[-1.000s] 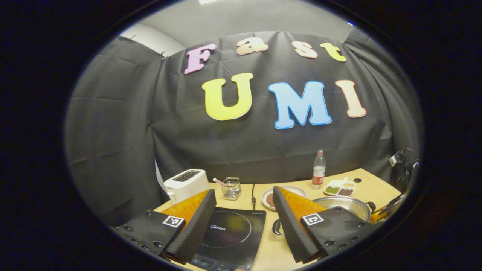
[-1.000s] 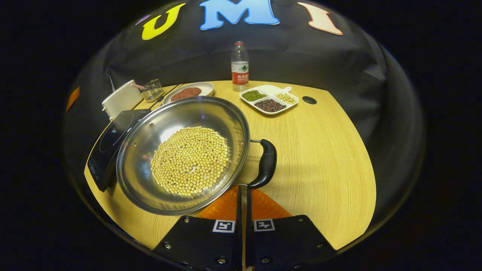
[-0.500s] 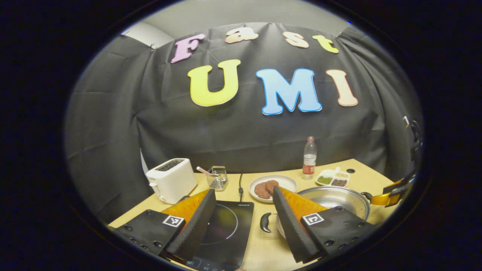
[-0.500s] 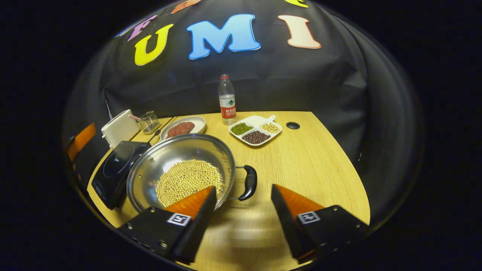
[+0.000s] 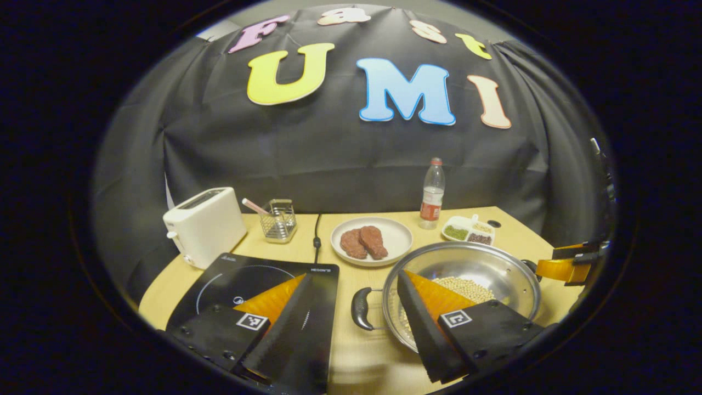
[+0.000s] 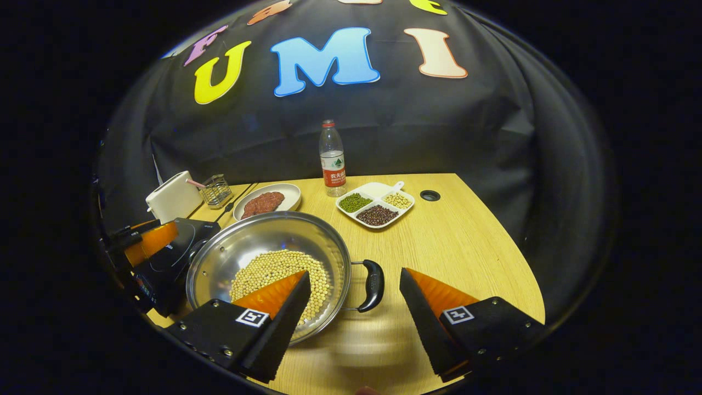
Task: First push the handle of the pot to place it horizontally, then grasp the pot with both hands and set it on the induction cooktop.
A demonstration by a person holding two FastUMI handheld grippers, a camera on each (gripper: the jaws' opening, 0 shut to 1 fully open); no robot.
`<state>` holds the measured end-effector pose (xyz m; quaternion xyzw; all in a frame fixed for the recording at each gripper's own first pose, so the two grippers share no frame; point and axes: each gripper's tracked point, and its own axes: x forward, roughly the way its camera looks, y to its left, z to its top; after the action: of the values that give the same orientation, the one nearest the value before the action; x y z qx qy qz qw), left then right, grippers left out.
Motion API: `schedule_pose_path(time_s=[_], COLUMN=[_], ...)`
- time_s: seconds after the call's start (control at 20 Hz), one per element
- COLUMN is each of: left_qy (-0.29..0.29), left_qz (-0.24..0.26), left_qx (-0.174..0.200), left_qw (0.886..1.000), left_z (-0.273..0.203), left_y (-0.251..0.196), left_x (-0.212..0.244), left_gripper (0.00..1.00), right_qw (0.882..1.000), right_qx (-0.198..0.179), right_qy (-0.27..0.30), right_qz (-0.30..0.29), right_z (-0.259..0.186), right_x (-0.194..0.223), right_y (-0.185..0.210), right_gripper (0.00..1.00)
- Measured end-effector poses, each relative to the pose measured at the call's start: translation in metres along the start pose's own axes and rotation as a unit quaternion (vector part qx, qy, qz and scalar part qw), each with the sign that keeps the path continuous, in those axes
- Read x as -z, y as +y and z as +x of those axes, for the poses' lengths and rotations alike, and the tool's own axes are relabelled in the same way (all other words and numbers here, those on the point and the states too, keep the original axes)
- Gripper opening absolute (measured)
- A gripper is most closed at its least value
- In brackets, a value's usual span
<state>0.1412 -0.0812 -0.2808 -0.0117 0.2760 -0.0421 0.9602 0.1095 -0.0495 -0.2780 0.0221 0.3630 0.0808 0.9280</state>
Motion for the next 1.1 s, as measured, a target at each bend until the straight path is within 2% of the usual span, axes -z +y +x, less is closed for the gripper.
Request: schedule_pose_path(time_s=[0.1,0.35,0.45,0.55,0.75,0.8,0.85,0.95,1.0,1.05,1.1], left_qy=[0.02,0.063,0.077,0.094,0.113,0.116,0.118,0.128,0.126,0.125,0.127], left_qz=[0.001,-0.002,-0.004,-0.002,-0.005,-0.005,-0.006,-0.006,-0.004,-0.004,-0.003], left_qx=[0.009,0.025,0.031,0.033,0.028,0.026,0.025,0.018,0.014,0.011,0.009], left_qw=[1.0,0.998,0.997,0.995,0.993,0.993,0.993,0.992,0.992,0.992,0.992], left_z=[0.013,0.04,0.048,0.055,0.063,0.065,0.067,0.07,0.07,0.07,0.071], left_y=[-0.003,-0.015,-0.019,-0.021,-0.023,-0.024,-0.025,-0.023,-0.021,-0.021,-0.019], left_x=[0.012,0.038,0.047,0.058,0.07,0.07,0.072,0.079,0.077,0.076,0.076], left_gripper=[1.0,1.0,0.95,1.0,0.98,0.93,0.95,0.88,0.84,0.82,0.8], right_qw=[1.0,1.0,1.0,1.0,0.999,0.999,0.999,0.998,0.998,0.998,0.997], right_qx=[0.0,-0.001,-0.003,-0.005,-0.011,-0.012,-0.012,-0.006,-0.005,-0.007,-0.018], right_qy=[0.004,0.017,0.022,0.03,0.043,0.046,0.049,0.058,0.062,0.068,0.069], right_qz=[-0.003,0.0,0.004,0.007,0.014,0.015,0.017,0.013,0.011,0.011,0.015], right_z=[0.005,0.021,0.027,0.035,0.048,0.05,0.054,0.057,0.058,0.06,0.058], right_x=[0.002,0.007,0.009,0.013,0.02,0.022,0.023,0.027,0.03,0.033,0.033], right_y=[-0.001,-0.005,-0.005,-0.005,-0.004,-0.004,-0.005,-0.008,-0.009,-0.009,-0.003], right_gripper=[0.99,0.99,0.99,0.99,0.99,0.99,0.99,0.93,0.84,0.83,0.77])
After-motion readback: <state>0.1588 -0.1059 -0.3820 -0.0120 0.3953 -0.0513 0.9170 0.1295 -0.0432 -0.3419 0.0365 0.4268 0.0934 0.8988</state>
